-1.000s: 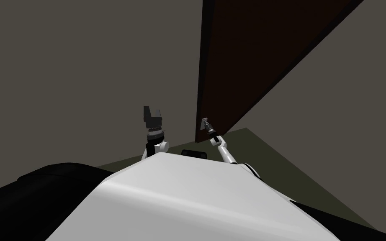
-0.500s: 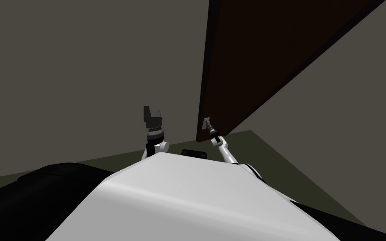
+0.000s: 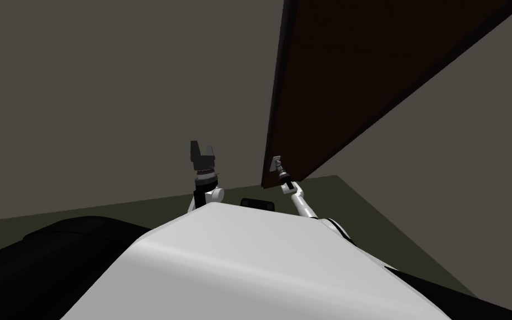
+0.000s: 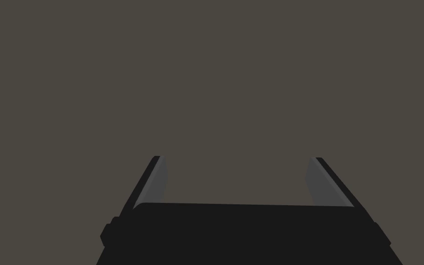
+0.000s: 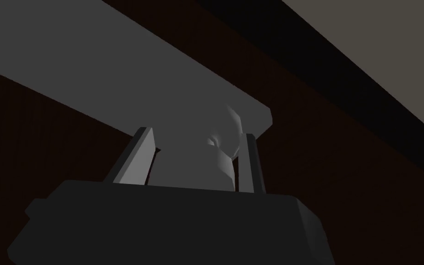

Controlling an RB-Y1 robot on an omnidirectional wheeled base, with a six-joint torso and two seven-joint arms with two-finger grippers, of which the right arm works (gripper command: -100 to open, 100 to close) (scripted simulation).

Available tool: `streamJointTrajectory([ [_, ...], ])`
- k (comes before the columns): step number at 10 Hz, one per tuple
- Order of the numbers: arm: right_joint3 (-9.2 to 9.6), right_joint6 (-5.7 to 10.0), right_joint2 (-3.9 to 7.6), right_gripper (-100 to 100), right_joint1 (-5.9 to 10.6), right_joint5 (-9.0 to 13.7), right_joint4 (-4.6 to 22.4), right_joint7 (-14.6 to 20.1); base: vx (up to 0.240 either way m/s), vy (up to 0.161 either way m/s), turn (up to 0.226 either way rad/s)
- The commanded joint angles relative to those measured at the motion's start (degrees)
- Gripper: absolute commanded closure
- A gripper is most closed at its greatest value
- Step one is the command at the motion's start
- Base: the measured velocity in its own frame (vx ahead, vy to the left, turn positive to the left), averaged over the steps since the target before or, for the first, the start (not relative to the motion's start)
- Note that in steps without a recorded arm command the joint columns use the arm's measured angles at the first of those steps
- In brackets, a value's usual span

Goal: Pull the door open

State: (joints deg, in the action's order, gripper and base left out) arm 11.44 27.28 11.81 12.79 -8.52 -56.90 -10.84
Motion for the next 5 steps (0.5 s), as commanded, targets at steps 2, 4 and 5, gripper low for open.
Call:
streamJointTrajectory([
  [2, 0.74, 0.25, -0.24, 100, -0.07, 2.46, -0.23, 4.1, -0.057, -0.021, 0.108],
  [4, 0.7, 0.18, 0.17, 100, -0.12, 4.19, -0.21, 6.74, -0.054, -0.02, 0.112],
  [5, 0.7, 0.18, 0.17, 100, -0.12, 4.19, -0.21, 6.93, -0.049, -0.015, 0.082],
])
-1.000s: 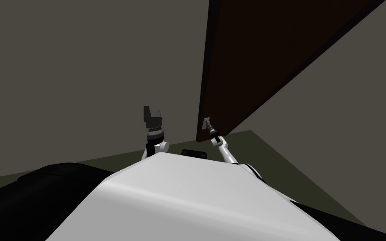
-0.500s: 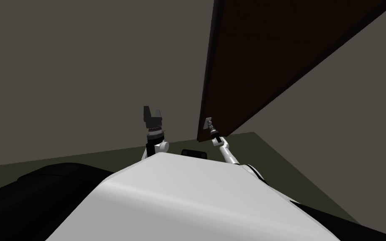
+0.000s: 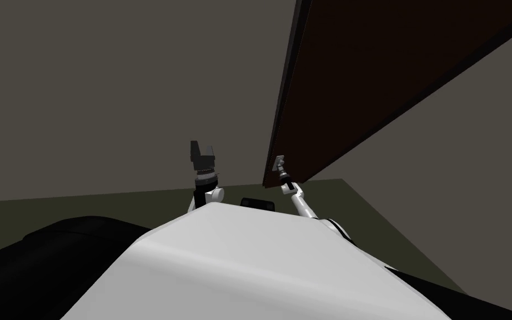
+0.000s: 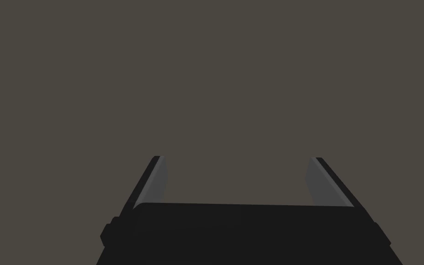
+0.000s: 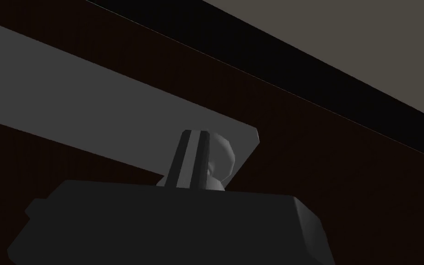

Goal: Pull the door open

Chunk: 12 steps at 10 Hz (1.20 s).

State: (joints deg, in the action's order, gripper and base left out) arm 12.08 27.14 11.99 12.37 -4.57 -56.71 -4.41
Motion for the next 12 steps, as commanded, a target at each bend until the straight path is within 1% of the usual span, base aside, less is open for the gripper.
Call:
streamJointTrajectory([
  [1, -0.41, 0.55, 0.83, -100, -0.4, -1.64, -0.34, -2.45, -0.031, 0.014, -0.045],
  [2, -0.41, 0.55, 0.83, -100, -0.4, -1.64, -0.34, -2.45, -0.023, 0.024, -0.039],
  [3, -0.76, 1.03, 1.55, -100, -0.75, -3.06, -0.62, -4.75, -0.031, 0.028, -0.047],
  [7, -1.68, 2.25, 3.41, -100, -1.66, -6.75, -1.3, -11.16, -0.032, 0.022, -0.049],
  [8, -1.68, 2.25, 3.41, -100, -1.66, -6.75, -1.3, -11.56, -0.02, 0.01, -0.015],
  [10, -2.21, 2.95, 4.47, -100, -2.18, -8.86, -1.68, -15.29, -0.029, 0.01, -0.045],
  [11, -2.21, 2.95, 4.47, -100, -2.18, -8.86, -1.68, -16.03, -0.023, 0.013, -0.019],
  [12, -2.48, 3.31, 5.02, -100, -2.45, -9.94, -1.87, -18.16, -0.022, 0.013, -0.028],
])
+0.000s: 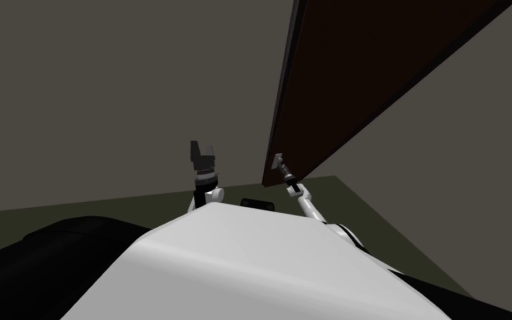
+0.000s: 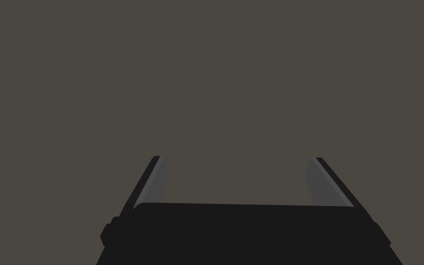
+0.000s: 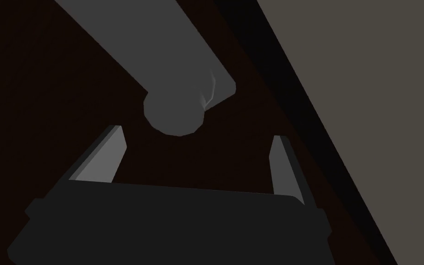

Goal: Pull the door open

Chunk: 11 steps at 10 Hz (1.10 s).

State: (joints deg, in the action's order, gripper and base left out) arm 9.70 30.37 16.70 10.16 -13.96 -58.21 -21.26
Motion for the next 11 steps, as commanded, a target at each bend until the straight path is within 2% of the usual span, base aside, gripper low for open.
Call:
streamJointTrajectory([
  [1, -0.38, 0.44, 0.86, -100, -0.52, -1.65, -0.55, -2.86, -0.033, 0.014, -0.047],
  [2, -0.38, 0.44, 0.86, -100, -0.52, -1.65, -0.55, -3.86, -0.029, 0.012, -0.027],
  [3, -0.65, 0.79, 1.41, -100, -0.79, -2.73, -0.73, -5.85, -0.026, 0.012, -0.029],
  [4, -0.65, 0.79, 1.41, -100, -0.79, -2.73, -0.73, -6.2, -0.018, 0.01, -0.026],
  [11, -2.14, 2.71, 4.34, -100, -2.26, -8.59, -1.72, -17.68, -0.029, 0.011, -0.041],
])
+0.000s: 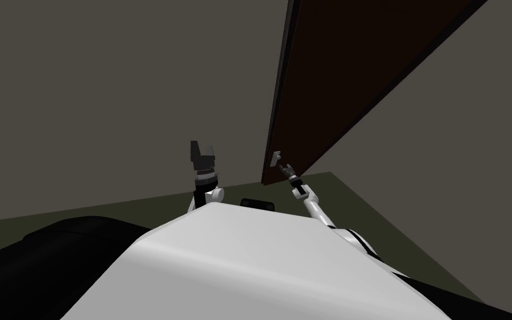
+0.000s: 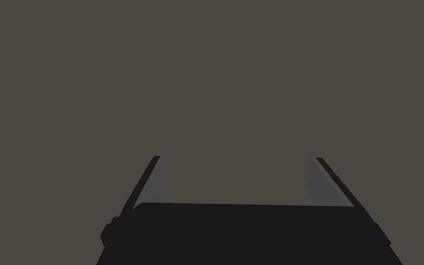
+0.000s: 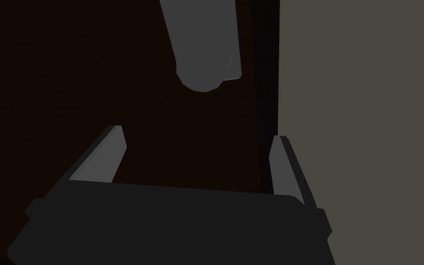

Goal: Pull the door open

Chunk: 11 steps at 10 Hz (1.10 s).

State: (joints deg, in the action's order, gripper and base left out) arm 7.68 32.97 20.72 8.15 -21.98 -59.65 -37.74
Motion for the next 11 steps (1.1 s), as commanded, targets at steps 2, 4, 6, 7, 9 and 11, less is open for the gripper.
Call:
streamJointTrajectory([
  [2, -0.49, 0.58, 1.05, -100, -0.6, -2.02, -0.52, -3.66, -0.031, 0.011, -0.04],
  [4, -0.86, 1.05, 1.78, -100, -0.97, -3.48, -0.77, -5.88, -0.025, 0.005, -0.037],
  [6, -2.32, 0.2, 0.6, -100, 0.04, -2.79, 0.63, -6.53, 0.035, 0.009, 0.123],
  [7, -3.4, -0.35, -0.06, -100, 0.68, -2.61, 1.49, -7.39, 0.161, 0.01, 0.364],
  [9, -5.62, -1.5, -1.43, -100, 1.99, -2.23, 3.26, -9.17, 0.211, 0.004, 0.242],
  [11, -6.13, -1.46, -1.83, -100, 2.43, -2.15, 3.99, -9.58, 0.144, -0.001, 0.167],
])
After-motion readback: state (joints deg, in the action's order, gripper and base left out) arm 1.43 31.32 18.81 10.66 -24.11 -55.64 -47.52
